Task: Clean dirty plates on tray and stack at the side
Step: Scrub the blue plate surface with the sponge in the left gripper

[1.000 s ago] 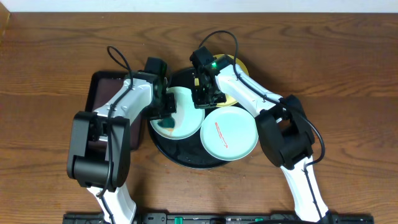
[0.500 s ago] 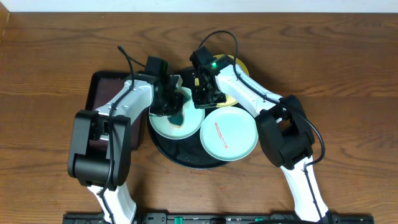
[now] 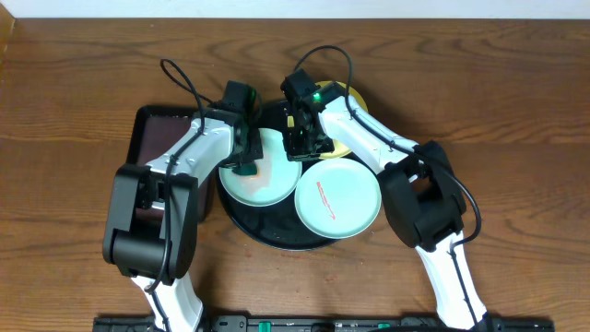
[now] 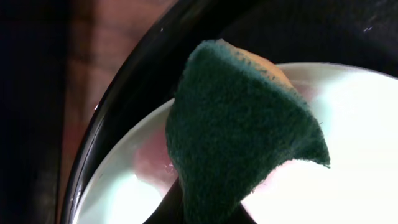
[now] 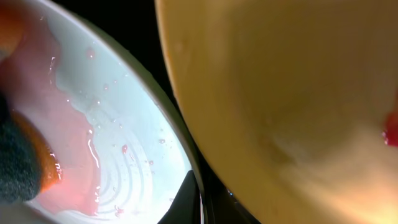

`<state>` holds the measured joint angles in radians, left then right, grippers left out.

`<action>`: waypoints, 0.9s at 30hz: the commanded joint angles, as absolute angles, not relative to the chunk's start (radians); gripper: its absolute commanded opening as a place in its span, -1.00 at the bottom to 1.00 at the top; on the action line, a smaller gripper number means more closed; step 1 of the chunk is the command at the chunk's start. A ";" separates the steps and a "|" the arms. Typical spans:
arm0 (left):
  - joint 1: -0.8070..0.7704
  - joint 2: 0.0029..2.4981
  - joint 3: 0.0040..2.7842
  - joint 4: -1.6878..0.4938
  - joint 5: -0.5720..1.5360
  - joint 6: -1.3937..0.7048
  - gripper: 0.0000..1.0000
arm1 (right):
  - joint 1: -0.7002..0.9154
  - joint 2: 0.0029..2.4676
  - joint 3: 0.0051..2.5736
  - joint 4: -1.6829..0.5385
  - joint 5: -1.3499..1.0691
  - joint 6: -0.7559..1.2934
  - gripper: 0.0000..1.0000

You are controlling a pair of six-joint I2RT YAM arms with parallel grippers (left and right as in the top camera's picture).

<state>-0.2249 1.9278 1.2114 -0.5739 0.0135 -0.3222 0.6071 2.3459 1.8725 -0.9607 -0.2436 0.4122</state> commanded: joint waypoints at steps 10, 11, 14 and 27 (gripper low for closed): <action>-0.207 1.949 1.192 -0.793 0.503 0.104 -0.85 | 0.624 2.375 1.849 -0.968 -0.233 0.414 -0.97; -0.207 1.949 1.192 -0.797 0.509 0.109 -0.85 | 0.624 2.375 1.849 -0.968 -0.233 0.414 -0.97; -0.207 1.949 1.192 -0.787 0.509 0.108 -0.85 | 0.624 2.375 1.849 -0.968 -0.233 0.414 -0.97; -0.207 1.949 1.192 -0.484 0.013 -0.302 -0.85 | 0.624 2.375 1.849 -0.968 -0.233 0.414 -0.97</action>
<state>-0.2131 1.9324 1.1957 -0.4953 0.3107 -0.1165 0.6102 2.3459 1.8717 -0.9642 -0.2470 0.4122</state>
